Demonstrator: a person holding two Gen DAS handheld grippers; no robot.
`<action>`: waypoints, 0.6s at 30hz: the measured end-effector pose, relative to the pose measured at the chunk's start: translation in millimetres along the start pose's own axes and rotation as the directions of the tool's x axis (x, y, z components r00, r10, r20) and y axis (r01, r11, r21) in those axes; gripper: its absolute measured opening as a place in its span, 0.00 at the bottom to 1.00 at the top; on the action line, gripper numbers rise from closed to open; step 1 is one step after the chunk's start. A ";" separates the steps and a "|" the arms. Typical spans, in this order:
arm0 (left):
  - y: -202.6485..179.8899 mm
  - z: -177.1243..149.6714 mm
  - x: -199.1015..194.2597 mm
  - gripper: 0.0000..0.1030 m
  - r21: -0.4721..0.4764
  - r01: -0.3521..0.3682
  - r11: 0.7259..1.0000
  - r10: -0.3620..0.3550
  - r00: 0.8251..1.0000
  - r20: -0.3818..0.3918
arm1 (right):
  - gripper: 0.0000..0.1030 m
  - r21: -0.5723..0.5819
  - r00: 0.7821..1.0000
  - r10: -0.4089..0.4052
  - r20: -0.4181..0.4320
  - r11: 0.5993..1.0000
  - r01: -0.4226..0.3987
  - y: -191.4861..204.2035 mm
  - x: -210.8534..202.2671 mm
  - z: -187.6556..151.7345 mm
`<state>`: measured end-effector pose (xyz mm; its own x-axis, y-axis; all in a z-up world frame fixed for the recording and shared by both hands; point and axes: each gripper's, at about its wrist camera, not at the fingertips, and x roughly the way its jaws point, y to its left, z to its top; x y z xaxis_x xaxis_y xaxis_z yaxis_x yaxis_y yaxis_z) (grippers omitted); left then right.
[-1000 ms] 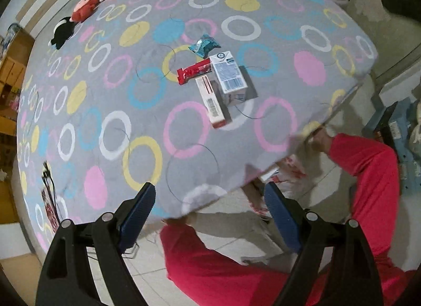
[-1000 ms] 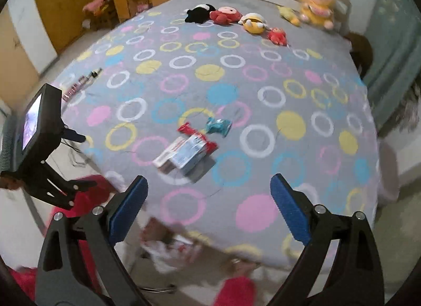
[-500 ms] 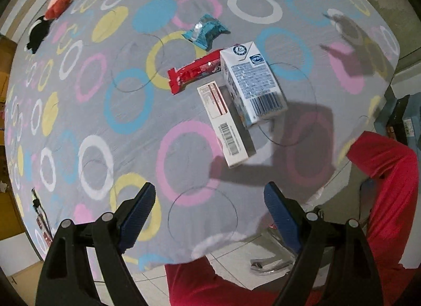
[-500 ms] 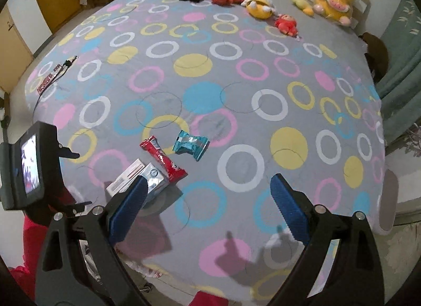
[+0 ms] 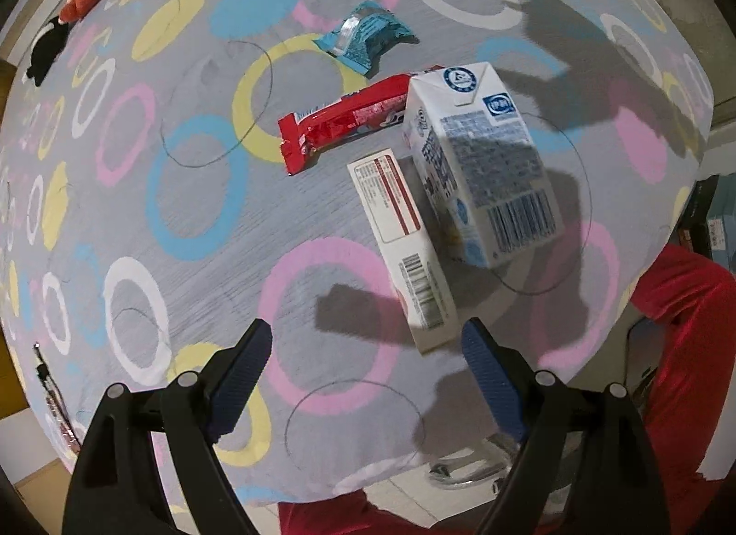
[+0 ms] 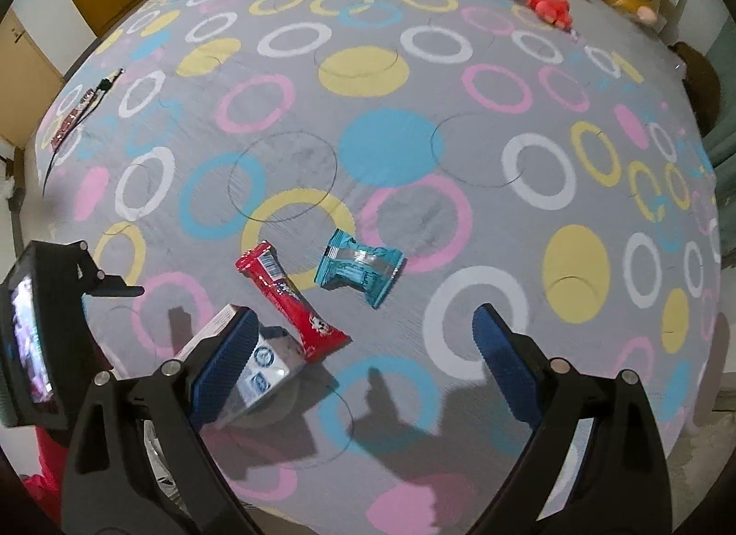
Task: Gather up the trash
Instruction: 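Raise both tools back over the remaining items on the bed, then grasp the blue wrapper with the right tool while the left tool grasps the small white box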
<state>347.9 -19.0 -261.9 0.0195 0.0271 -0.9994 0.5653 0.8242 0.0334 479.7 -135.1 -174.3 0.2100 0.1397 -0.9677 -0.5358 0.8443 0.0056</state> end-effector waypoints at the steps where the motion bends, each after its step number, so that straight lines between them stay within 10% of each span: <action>1: 1.0 1.1 2.7 0.80 -0.003 0.003 1.000 -0.003 1.000 -0.001 | 0.89 0.005 1.000 0.001 -0.007 1.000 -0.001 -0.5 6.2 1.3; 18: 25.3 1.7 1.2 0.80 -0.046 0.137 0.989 -0.134 0.989 0.060 | 0.89 0.099 0.995 0.058 -0.076 0.994 -0.050 -7.8 79.0 13.5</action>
<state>363.6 0.9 -262.2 -0.0068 -0.1176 -0.9930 0.5236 0.8456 -0.1038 511.5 -123.6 -247.4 0.1160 0.1489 -0.9820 -0.4620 0.8833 0.0794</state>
